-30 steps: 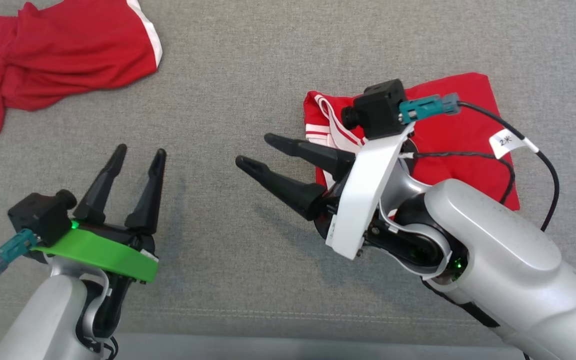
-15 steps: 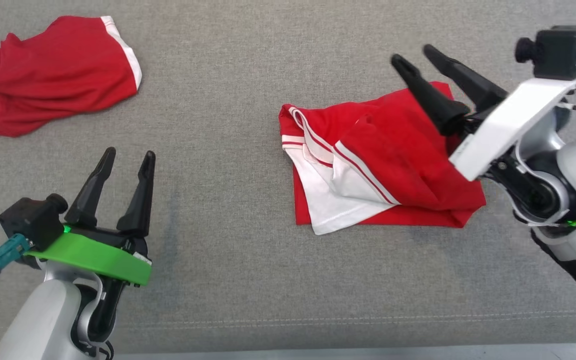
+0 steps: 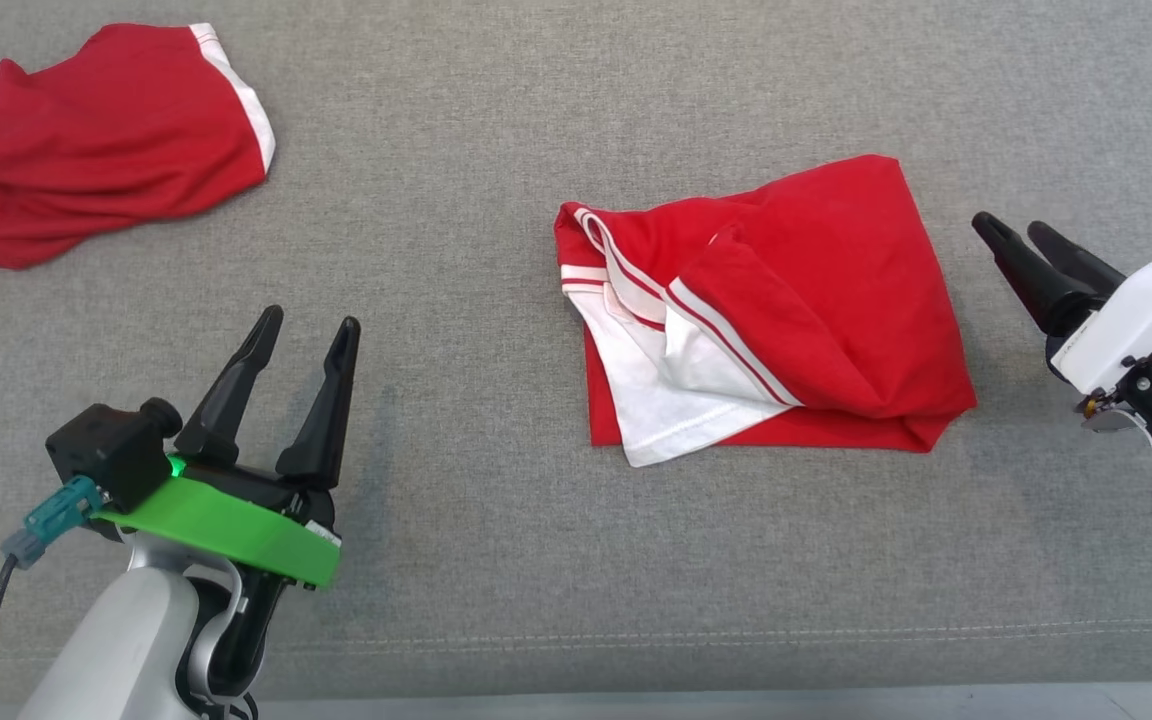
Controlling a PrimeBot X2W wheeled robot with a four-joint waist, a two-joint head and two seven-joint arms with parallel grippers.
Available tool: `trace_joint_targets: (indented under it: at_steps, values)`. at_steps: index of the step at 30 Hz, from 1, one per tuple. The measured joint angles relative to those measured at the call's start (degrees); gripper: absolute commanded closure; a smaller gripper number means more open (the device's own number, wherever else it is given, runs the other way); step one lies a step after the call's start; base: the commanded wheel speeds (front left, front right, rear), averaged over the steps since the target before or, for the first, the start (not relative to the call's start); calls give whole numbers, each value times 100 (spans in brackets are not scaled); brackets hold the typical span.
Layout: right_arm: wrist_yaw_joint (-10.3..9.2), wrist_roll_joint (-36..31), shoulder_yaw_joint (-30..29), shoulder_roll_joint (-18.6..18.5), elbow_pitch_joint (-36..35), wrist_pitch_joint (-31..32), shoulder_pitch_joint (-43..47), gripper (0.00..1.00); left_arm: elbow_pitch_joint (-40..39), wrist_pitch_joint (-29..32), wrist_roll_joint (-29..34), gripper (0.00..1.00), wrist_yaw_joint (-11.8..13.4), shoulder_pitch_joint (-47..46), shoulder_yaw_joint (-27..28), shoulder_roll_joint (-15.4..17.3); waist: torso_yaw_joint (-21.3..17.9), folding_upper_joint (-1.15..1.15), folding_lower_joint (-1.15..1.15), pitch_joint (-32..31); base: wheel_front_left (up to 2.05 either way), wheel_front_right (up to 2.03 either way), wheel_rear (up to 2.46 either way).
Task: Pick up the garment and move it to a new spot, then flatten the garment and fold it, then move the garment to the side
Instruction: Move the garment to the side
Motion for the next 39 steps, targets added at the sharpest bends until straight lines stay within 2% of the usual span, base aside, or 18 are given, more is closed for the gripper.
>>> trace_joint_targets:
  at_steps: [7, 10, 17, 18, 19, 20, 26, 30, 39]
  values:
    - [166, 96, 261, -125, 368, 361, 95, 0, 96, 1, 31, 0, -8, -1, -51, 0, 170, 0, 0, 40, 0, 0, 0]
    - [305, 98, 379, -194, 409, 565, 93, 0, 111, 0, 32, 0, -8, -1, -36, 0, 234, 0, 0, 27, 0, 0, 0]
    - [502, 174, 470, -140, 616, 838, 43, 0, 126, 0, 32, 0, -9, -3, -58, -40, 384, 0, 0, 19, 0, 0, 0]
    - [527, 171, 490, -116, 647, 854, 11, 13, 134, 1, 32, 0, -9, -3, -63, -42, 408, 0, 0, 19, 0, 0, 0]
    - [550, 174, 485, -87, 677, 854, -34, 80, 147, 1, 33, 0, -9, -3, -65, -44, 434, 0, 0, 18, 0, 0, 0]
    - [610, 175, 487, -63, 684, 855, -79, 100, 164, 1, 34, 0, -9, -3, -62, -48, 460, 0, 0, 16, 0, 0, 0]
    - [803, 223, 465, -5, 684, 887, -358, 100, 243, 1, 36, 0, 11, 4, 121, -43, 564, 0, 0, -10, 0, 0, 0]
    - [855, 223, 314, -151, 768, 887, -526, 100, 246, 0, 42, 0, 109, 53, 320, -43, 576, 0, 0, -30, 0, 0, 0]
    - [945, 147, 332, -165, 956, 903, -738, 100, 210, 0, 174, 0, 261, 324, 668, 11, 252, 0, 0, -19, 0, 0, 0]
